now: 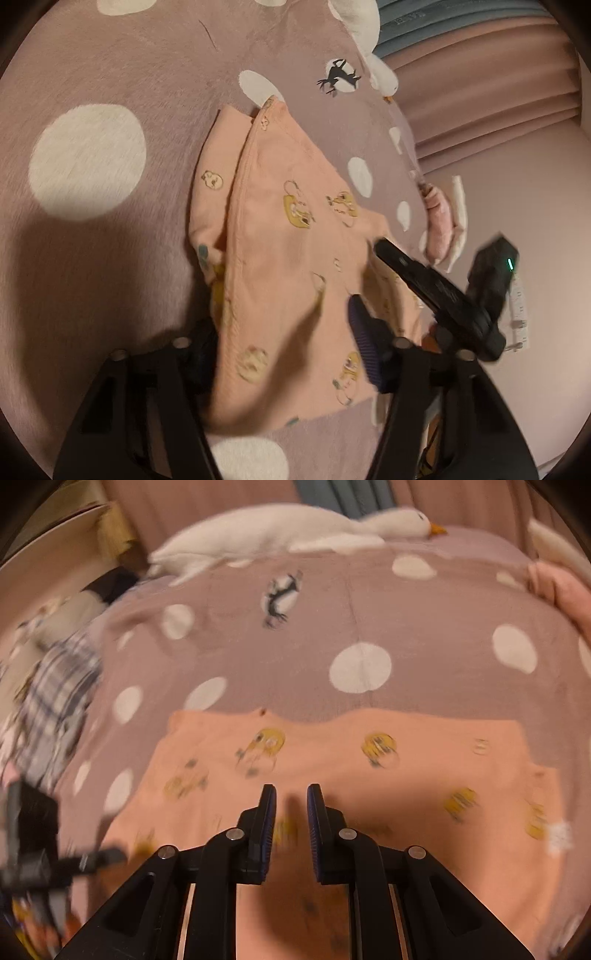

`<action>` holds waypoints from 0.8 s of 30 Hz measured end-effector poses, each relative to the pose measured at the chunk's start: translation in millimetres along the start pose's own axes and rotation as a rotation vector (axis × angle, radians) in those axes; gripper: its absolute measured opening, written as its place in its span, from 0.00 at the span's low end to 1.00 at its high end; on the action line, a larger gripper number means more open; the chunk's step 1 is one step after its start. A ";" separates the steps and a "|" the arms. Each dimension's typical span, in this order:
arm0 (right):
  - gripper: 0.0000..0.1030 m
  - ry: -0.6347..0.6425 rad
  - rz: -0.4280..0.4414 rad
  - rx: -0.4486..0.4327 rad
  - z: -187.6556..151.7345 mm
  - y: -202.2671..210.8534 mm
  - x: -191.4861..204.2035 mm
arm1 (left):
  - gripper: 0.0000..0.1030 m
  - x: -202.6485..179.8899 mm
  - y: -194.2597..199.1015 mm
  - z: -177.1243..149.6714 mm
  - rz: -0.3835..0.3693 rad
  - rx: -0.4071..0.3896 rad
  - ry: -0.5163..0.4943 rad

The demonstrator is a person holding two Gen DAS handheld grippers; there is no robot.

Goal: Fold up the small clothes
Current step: 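Grasp the folded shirt's edge with the left gripper and lift it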

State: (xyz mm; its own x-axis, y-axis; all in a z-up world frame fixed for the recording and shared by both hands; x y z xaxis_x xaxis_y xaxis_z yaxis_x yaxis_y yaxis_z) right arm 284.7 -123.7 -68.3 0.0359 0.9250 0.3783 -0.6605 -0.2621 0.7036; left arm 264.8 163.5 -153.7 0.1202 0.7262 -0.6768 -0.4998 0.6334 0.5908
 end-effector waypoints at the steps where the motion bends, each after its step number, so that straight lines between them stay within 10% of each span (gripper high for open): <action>1: 0.14 -0.019 -0.025 0.014 2.0 -13.7 0.2 | 0.37 1.4 -2.2 0.9 0.019 0.009 -0.005; 10: 0.11 0.048 -0.037 0.034 -11.3 -1.8 9.8 | 0.27 10.8 -2.6 1.5 0.030 0.007 0.020; 19: 0.11 0.165 0.022 0.137 -95.8 22.5 23.9 | 0.22 4.8 -4.4 8.3 0.061 0.027 0.039; 24: 0.11 -0.008 0.162 0.160 -82.4 36.9 5.7 | 0.12 -25.5 2.3 19.7 0.082 0.011 -0.038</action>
State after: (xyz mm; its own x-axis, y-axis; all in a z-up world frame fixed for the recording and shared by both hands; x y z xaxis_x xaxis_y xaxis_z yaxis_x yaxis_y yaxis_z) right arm 198.7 -105.4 -89.7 -0.0550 0.8652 0.4984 -0.5307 -0.4482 0.7194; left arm 277.5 151.8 -126.4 0.1123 0.7853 -0.6089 -0.5000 0.5742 0.6483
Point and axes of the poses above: each gripper's, at about its wrist camera, not at the fingertips, and y roughly against the way its jaws point, x to its left, z to its top, the point moved 2 cm from there along -y, roughly the way its jaws point, and after that the axes turned 11 degrees about -y, right-handed, at the moved point
